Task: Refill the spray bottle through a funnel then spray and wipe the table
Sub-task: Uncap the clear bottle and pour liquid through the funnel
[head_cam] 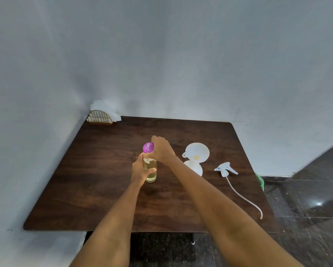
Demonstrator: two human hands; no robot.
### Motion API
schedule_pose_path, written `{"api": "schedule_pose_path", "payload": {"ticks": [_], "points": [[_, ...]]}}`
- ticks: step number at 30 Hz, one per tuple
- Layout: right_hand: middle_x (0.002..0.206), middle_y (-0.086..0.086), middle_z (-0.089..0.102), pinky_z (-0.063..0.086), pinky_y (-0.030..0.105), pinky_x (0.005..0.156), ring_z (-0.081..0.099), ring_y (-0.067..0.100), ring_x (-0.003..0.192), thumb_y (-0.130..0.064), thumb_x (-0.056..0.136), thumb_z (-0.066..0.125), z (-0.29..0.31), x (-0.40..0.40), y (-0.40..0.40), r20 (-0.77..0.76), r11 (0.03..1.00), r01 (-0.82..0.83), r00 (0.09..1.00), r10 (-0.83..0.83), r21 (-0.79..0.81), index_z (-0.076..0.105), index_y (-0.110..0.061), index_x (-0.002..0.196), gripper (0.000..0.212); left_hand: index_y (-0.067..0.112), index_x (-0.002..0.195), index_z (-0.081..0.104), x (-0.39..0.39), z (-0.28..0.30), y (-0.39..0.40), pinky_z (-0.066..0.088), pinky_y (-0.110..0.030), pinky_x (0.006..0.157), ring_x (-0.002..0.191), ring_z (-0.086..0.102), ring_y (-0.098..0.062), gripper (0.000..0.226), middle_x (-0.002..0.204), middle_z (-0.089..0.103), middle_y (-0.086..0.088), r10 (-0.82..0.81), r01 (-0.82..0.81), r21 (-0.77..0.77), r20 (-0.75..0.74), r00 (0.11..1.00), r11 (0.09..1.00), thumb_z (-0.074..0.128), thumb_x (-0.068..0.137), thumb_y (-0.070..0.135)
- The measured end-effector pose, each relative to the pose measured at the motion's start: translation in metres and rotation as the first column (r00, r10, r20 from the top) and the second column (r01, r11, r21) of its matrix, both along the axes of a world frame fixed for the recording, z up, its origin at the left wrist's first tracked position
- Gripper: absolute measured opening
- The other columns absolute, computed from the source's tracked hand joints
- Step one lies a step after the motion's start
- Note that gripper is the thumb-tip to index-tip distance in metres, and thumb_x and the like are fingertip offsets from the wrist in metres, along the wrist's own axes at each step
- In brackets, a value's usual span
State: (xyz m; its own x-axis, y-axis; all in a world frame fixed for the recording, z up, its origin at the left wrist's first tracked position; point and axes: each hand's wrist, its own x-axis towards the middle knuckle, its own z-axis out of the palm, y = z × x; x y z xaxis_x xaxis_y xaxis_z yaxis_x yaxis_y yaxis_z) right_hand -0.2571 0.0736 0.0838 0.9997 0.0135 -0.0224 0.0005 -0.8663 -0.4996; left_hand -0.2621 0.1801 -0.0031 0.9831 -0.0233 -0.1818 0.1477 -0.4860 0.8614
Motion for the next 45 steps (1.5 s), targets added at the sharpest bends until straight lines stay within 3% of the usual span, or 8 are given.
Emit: {"api": "schedule_pose_path", "payload": {"ticks": [6,17,22,25,30,33,37,45], "points": [[0.111,0.008,0.062,0.041,0.020,0.074,0.050,0.014,0.087,-0.031,0.074,0.078,-0.002,0.009,-0.010,-0.025,0.996,-0.087,0.996,0.088,0.033,0.055,-0.009,0.111,0.048,0.008,0.116,0.052,0.000,-0.002,0.001,0.050,-0.033,0.090,0.101,0.064,-0.025,0.056,0.108,0.065,-0.011,-0.037,0.037,-0.031,-0.008,0.999,0.999,0.079,0.068,0.004],[0.113,0.009,0.061,0.042,0.020,0.077,0.049,0.014,0.090,-0.027,0.074,0.078,0.000,0.022,-0.017,-0.048,0.974,-0.224,0.974,0.222,-0.038,0.055,-0.009,0.112,0.047,0.010,0.109,0.055,0.005,0.004,0.001,0.050,-0.032,0.091,0.098,0.064,-0.022,0.050,0.102,0.066,-0.006,-0.054,0.054,0.034,-0.013,0.998,0.998,0.081,0.066,0.006],[0.122,0.009,0.057,0.047,0.027,0.086,0.055,0.023,0.106,-0.031,0.080,0.071,0.011,0.019,-0.013,-0.128,0.940,-0.287,0.955,0.267,-0.183,0.049,-0.010,0.124,0.053,0.012,0.112,0.049,0.002,0.006,0.002,0.052,-0.036,0.091,0.101,0.064,-0.023,0.054,0.107,0.065,-0.007,-0.084,0.086,0.089,-0.029,0.996,0.992,0.081,0.068,0.012],[0.107,0.008,0.061,0.047,0.027,0.076,0.056,0.018,0.084,-0.036,0.090,0.058,0.009,0.008,0.001,-0.084,0.917,-0.203,0.979,0.185,-0.343,0.049,-0.009,0.118,0.040,0.011,0.122,0.047,-0.005,0.003,-0.006,0.052,-0.038,0.092,0.104,0.062,-0.024,0.061,0.108,0.064,-0.007,-0.042,0.043,0.055,-0.010,0.999,0.998,0.079,0.070,0.016],[0.069,0.002,0.050,0.041,0.021,0.057,0.049,0.013,0.059,-0.045,0.095,0.042,-0.008,0.000,0.025,0.073,0.940,0.057,0.997,-0.035,-0.335,0.049,-0.010,0.090,0.036,0.010,0.133,0.041,-0.002,0.006,-0.012,0.054,-0.039,0.090,0.102,0.065,-0.026,0.060,0.106,0.068,-0.009,-0.034,0.038,0.105,-0.034,0.999,0.994,0.070,0.080,0.021],[0.061,0.000,0.042,0.036,0.021,0.052,0.038,0.010,0.048,-0.040,0.097,0.038,-0.004,0.004,0.020,0.064,0.916,0.001,0.998,0.027,-0.402,0.045,-0.011,0.084,0.033,0.009,0.133,0.042,0.003,0.008,-0.009,0.052,-0.040,0.092,0.104,0.064,-0.028,0.062,0.110,0.067,-0.013,-0.072,0.076,0.159,-0.029,0.997,0.984,0.070,0.080,0.023],[0.063,0.001,0.045,0.039,0.025,0.060,0.043,0.013,0.053,-0.035,0.096,0.042,0.001,0.013,0.010,0.007,0.856,-0.133,0.987,0.158,-0.500,0.053,-0.009,0.092,0.029,0.009,0.121,0.055,0.009,0.011,-0.010,0.051,-0.035,0.093,0.105,0.064,-0.024,0.050,0.111,0.068,-0.010,-0.084,0.090,0.154,-0.044,0.995,0.984,0.074,0.077,0.024],[0.087,0.008,0.055,0.042,0.025,0.066,0.050,0.017,0.070,-0.043,0.097,0.037,0.012,0.021,-0.002,-0.161,0.738,-0.438,0.894,0.419,-0.513,0.043,-0.007,0.118,0.042,0.012,0.117,0.056,0.012,0.007,0.001,0.046,-0.027,0.087,0.107,0.061,-0.022,0.051,0.112,0.066,-0.005,-0.147,0.156,0.127,-0.074,0.986,0.980,0.078,0.072,0.022]]}}
